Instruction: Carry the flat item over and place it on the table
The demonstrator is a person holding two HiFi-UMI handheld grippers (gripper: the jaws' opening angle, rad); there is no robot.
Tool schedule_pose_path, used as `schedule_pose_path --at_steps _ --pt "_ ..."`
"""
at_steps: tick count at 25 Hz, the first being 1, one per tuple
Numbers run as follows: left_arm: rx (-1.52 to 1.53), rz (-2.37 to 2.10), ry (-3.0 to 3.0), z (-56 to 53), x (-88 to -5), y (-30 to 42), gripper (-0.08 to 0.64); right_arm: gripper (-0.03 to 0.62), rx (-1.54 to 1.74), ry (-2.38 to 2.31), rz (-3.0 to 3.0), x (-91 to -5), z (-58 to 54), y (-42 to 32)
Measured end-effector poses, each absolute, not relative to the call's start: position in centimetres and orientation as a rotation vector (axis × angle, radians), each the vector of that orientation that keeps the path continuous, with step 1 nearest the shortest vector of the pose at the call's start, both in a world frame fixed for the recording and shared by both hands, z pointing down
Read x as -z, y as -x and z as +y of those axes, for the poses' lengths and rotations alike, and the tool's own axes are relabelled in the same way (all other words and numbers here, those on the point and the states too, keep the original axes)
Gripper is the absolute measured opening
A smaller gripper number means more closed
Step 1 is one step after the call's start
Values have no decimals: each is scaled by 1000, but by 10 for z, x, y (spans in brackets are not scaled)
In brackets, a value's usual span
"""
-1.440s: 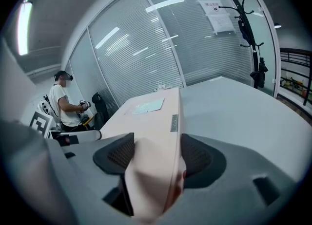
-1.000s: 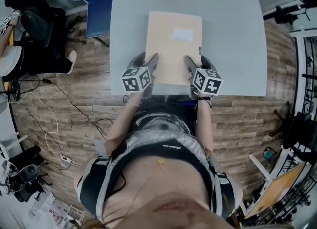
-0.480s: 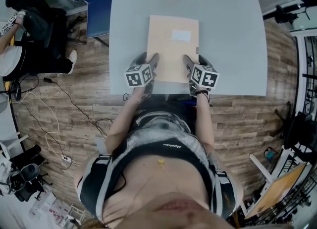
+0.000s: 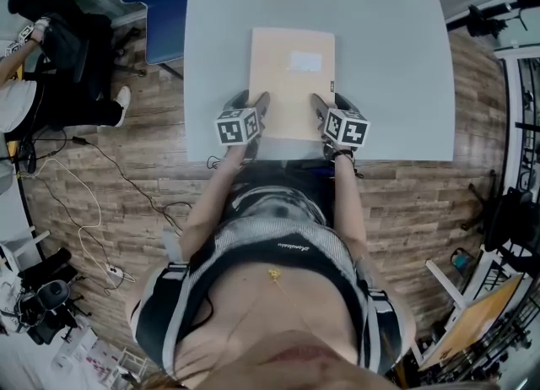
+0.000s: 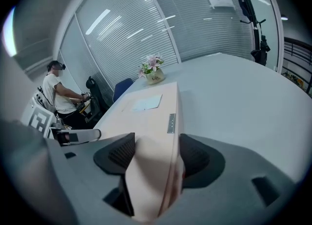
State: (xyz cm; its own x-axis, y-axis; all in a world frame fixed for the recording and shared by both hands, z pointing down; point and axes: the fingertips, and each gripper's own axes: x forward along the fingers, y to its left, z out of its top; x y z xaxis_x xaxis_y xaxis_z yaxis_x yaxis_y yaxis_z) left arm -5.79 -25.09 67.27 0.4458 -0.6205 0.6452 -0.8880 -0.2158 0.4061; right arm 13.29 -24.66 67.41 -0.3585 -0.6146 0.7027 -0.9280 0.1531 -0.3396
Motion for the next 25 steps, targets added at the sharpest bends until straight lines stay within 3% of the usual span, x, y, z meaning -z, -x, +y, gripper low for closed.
schedule_pose_path --at_steps 25 --pt "-472 -1259 -1941 -258 -671 60 255 301 -1010 -1486 -2045 -679 -252 -133"
